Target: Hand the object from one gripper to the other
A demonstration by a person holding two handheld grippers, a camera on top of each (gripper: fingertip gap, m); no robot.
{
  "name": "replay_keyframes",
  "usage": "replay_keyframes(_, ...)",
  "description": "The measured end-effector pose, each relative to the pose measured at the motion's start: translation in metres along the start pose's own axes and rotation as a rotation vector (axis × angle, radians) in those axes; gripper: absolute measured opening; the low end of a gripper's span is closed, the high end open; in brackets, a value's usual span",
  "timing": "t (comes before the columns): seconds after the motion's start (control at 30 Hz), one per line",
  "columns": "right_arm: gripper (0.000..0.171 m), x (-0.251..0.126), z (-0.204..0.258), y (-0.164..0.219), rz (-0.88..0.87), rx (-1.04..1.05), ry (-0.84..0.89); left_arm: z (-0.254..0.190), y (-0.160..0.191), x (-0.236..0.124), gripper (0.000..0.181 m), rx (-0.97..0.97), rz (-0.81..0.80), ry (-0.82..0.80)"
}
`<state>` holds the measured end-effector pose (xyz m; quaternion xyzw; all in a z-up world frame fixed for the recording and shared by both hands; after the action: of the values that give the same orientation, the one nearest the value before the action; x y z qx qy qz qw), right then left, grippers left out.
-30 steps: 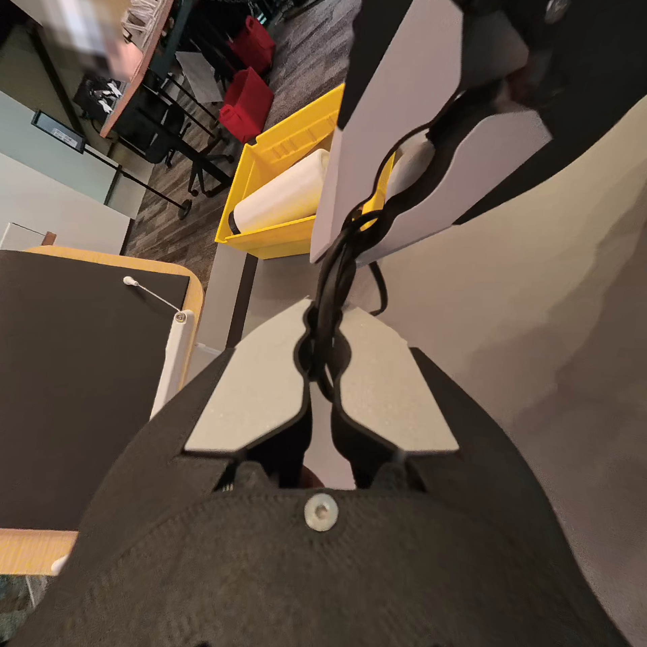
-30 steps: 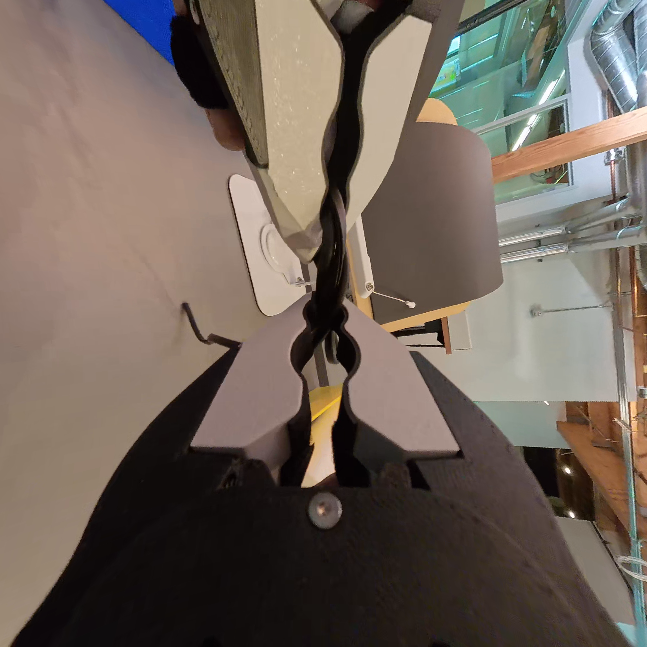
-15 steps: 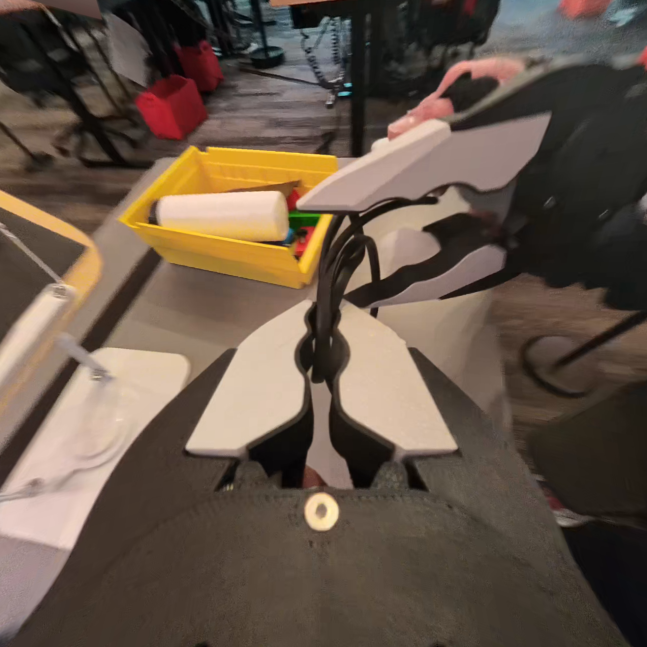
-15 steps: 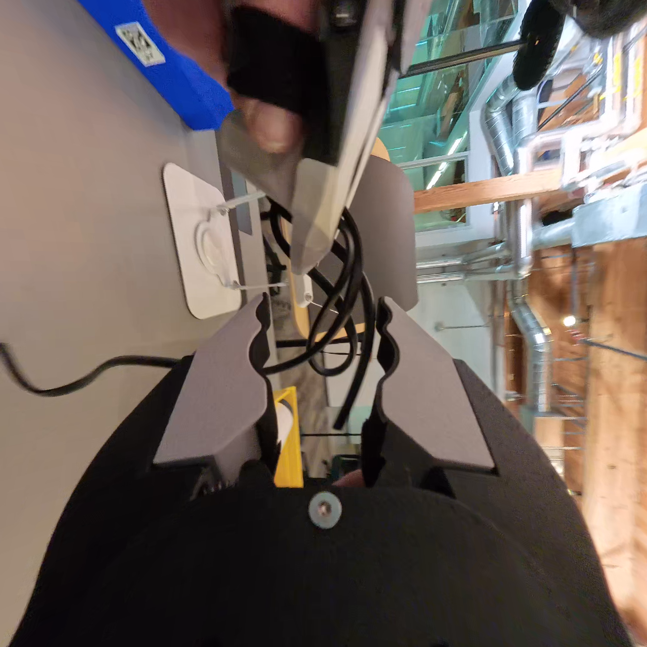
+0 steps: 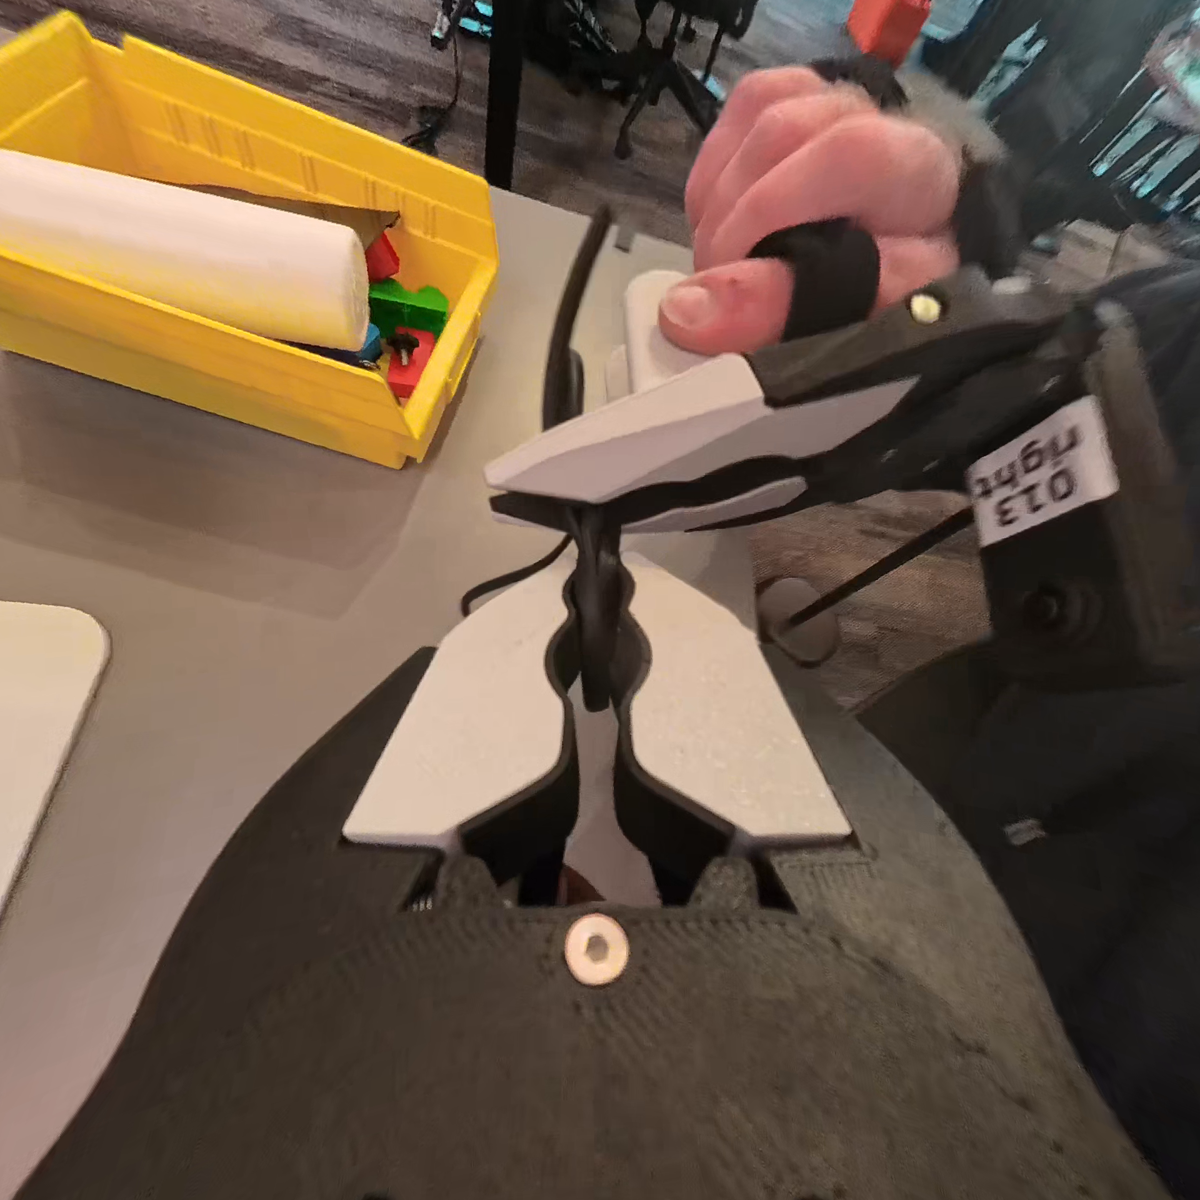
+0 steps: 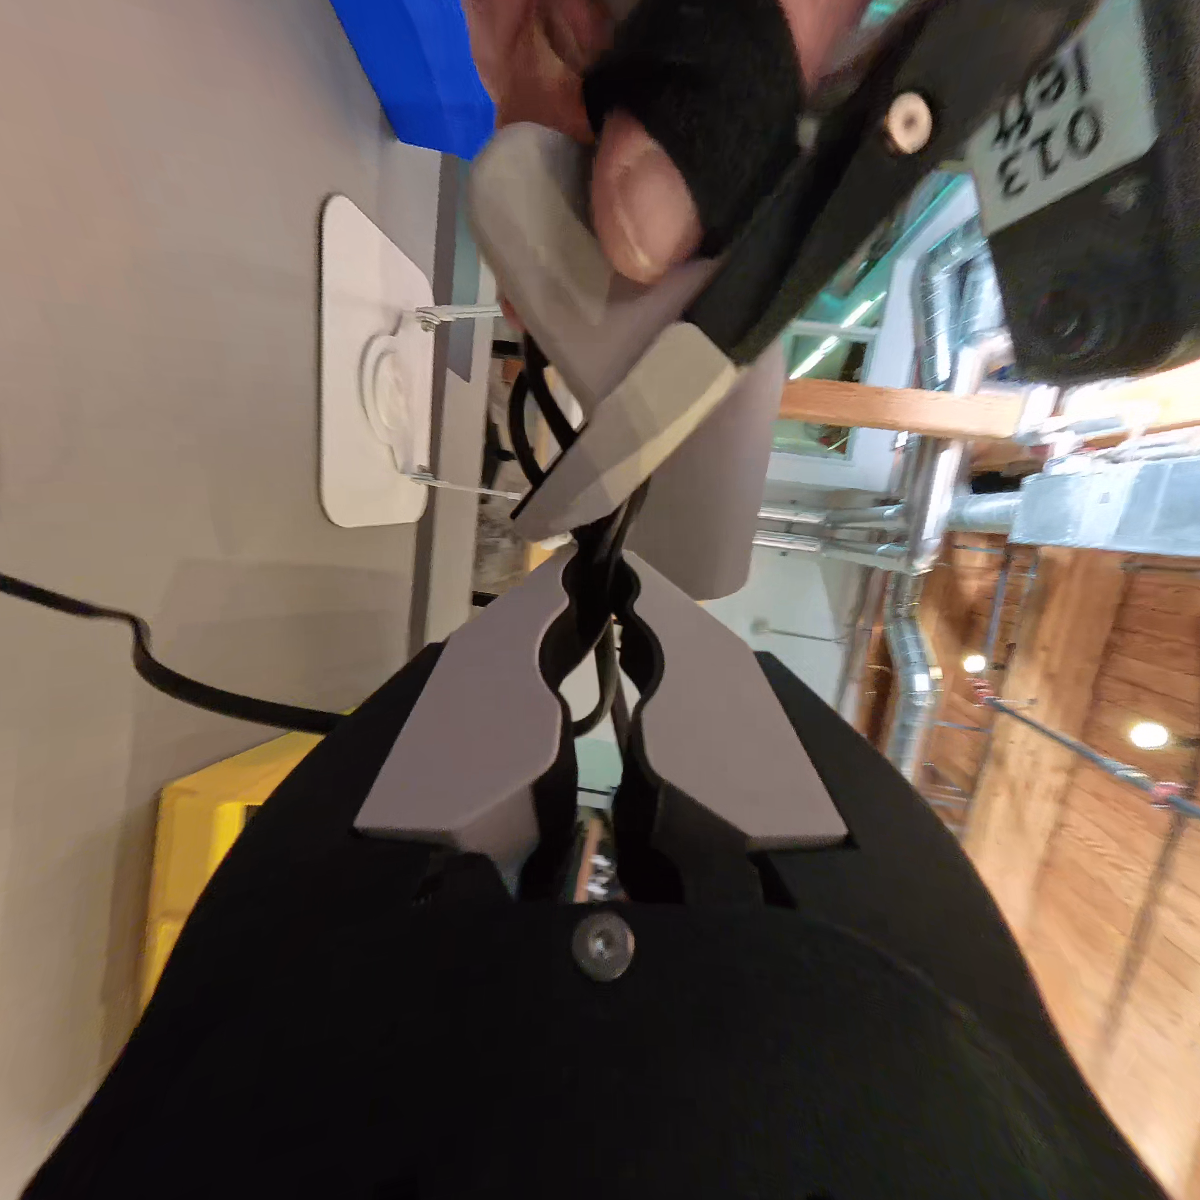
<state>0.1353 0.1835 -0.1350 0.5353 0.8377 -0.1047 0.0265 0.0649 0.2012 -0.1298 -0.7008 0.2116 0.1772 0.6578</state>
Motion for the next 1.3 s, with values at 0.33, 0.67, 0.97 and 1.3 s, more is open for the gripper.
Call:
replay_keyframes(0.33,0.000,0.003,0.000,0.009,0.035,0.200,-0.134,-0.014,-0.014,-0.005,0.059,0.668,0.200,-0.541)
replay_keyframes(0.67,0.000,-0.003,-0.005,0.002,0.007,0.288,-0.204,-0.019,-0.010,0.005,0.010,0.821,0.245,-0.661)
replay_keyframes(0.97,0.038,-0.005,-0.014,0.009,-0.038,0.336,-0.090,-0.014,-0.007,-0.003,0.008,0.699,0.173,-0.610)
replay_keyframes(1.3,0.043,-0.023,0.007,0.048,-0.138,0.866,-0.262,-0.009,-0.003,-0.024,0.008,0.519,0.055,-0.555)
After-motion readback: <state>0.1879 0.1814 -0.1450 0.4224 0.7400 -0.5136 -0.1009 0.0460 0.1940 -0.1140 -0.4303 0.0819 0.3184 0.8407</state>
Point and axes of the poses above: each gripper's, where its closed fingertips meet, x out along the fingers, y out of its underside, z = x × y across the jaws, the point moved 6 cm from there along -x, back along the fingers, and after that the axes turned 12 degrees about x, right-handed, at the moved point
